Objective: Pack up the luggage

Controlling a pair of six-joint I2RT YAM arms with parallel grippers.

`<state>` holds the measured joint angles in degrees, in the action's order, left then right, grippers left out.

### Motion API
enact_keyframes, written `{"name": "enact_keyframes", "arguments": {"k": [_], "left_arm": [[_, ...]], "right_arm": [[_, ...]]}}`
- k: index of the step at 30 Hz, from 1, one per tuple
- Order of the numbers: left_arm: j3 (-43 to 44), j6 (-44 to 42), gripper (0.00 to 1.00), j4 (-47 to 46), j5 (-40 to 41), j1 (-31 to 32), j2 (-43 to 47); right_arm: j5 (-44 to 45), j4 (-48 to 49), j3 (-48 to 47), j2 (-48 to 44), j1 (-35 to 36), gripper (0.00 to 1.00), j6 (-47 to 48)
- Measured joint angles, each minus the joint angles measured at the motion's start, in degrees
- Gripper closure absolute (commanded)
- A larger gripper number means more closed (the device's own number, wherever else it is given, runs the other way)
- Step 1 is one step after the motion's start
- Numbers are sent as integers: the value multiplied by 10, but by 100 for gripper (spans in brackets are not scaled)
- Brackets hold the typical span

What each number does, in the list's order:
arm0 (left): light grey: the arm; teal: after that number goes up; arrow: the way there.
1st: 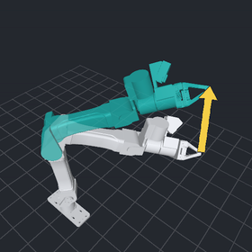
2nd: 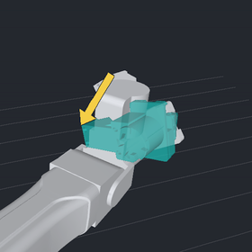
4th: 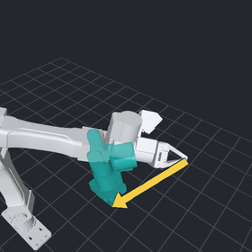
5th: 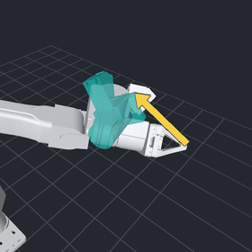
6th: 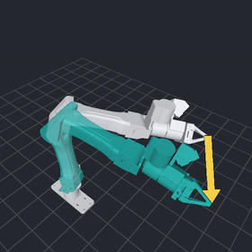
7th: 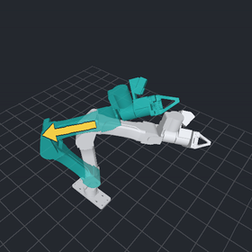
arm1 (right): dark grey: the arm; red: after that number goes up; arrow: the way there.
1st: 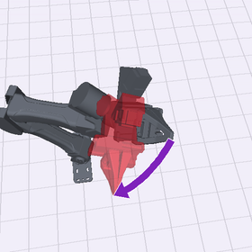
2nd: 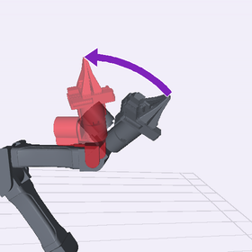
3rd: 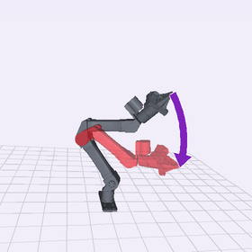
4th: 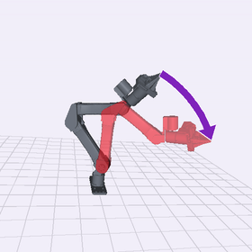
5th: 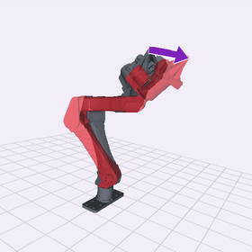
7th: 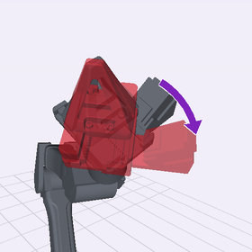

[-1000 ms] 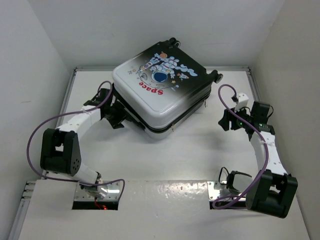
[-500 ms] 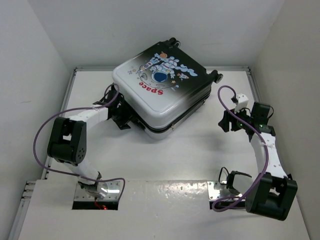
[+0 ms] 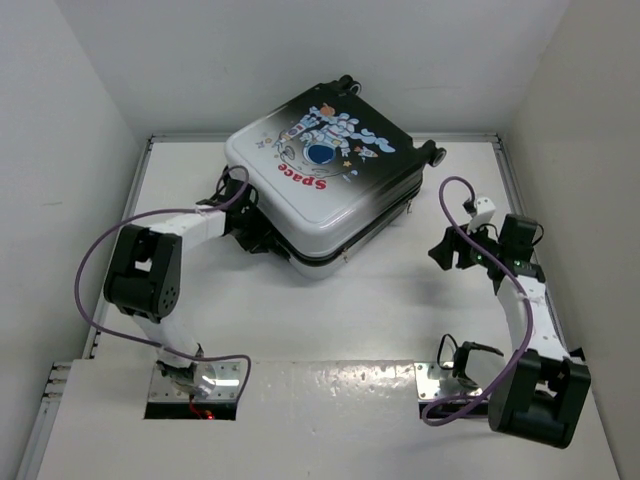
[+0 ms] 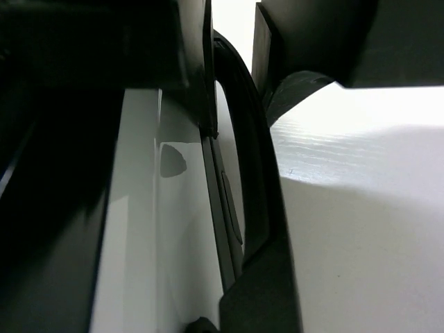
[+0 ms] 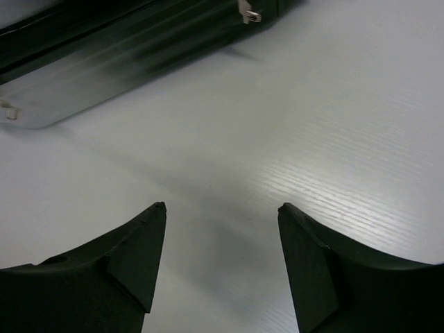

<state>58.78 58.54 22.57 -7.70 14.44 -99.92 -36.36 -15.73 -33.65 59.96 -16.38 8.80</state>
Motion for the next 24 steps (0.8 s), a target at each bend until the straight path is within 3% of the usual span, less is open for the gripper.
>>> {"name": "enact_keyframes", "arguments": {"k": [2, 8, 12, 16, 21, 24], "left_arm": [[21, -20, 100, 24, 2, -9, -4], [90, -140, 100, 68, -18, -75, -42], [120, -226, 100, 77, -31, -130, -63], [125, -261, 100, 80, -29, -143, -65], [121, -272, 100, 75, -14, -135, -58], [116, -275, 100, 69, -1, -135, -54]], "right_arm": [[-25, 36, 29, -12, 0, 34, -25], [-37, 188, 98, -15, 43, 41, -123], [11, 291, 134, -6, 116, 41, -167], [57, 365, 139, 32, 195, 41, -192], [119, 409, 141, 43, 254, 36, -192], [167, 376, 138, 17, 257, 33, -135]]}}
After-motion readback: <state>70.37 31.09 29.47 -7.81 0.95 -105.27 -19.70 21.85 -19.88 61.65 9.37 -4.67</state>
